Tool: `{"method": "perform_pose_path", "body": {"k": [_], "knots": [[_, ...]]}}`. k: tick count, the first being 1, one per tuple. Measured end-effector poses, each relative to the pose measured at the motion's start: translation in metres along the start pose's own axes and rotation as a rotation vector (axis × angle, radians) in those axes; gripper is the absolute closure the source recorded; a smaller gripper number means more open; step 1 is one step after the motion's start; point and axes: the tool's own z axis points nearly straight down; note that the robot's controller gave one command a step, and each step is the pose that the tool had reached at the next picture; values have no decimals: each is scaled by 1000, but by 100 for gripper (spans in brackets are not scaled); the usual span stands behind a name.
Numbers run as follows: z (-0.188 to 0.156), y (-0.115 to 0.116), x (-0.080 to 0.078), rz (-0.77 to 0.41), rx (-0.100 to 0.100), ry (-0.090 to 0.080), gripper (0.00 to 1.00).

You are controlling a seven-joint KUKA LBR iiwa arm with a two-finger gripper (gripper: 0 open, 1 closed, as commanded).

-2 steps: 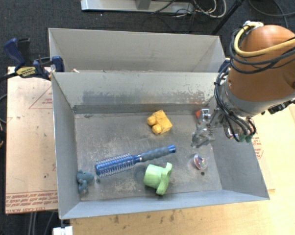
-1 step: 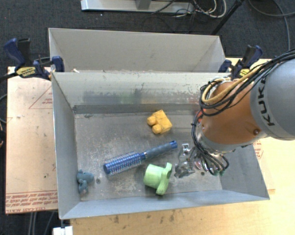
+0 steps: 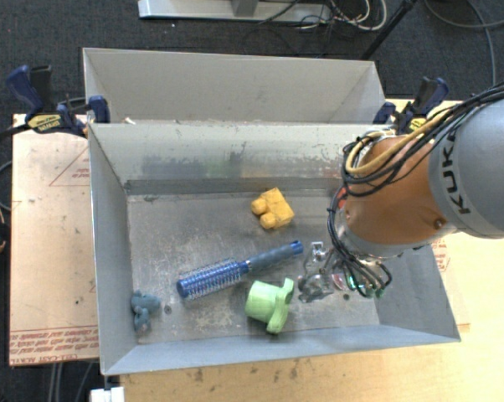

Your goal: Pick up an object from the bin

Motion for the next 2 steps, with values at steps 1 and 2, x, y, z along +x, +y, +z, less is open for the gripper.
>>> {"method": "perform_pose_path", "body": {"k": [1, 2], "knots": [[45, 39, -45, 53, -1, -1, 0], [47, 39, -46, 52, 0, -1, 100]]}}
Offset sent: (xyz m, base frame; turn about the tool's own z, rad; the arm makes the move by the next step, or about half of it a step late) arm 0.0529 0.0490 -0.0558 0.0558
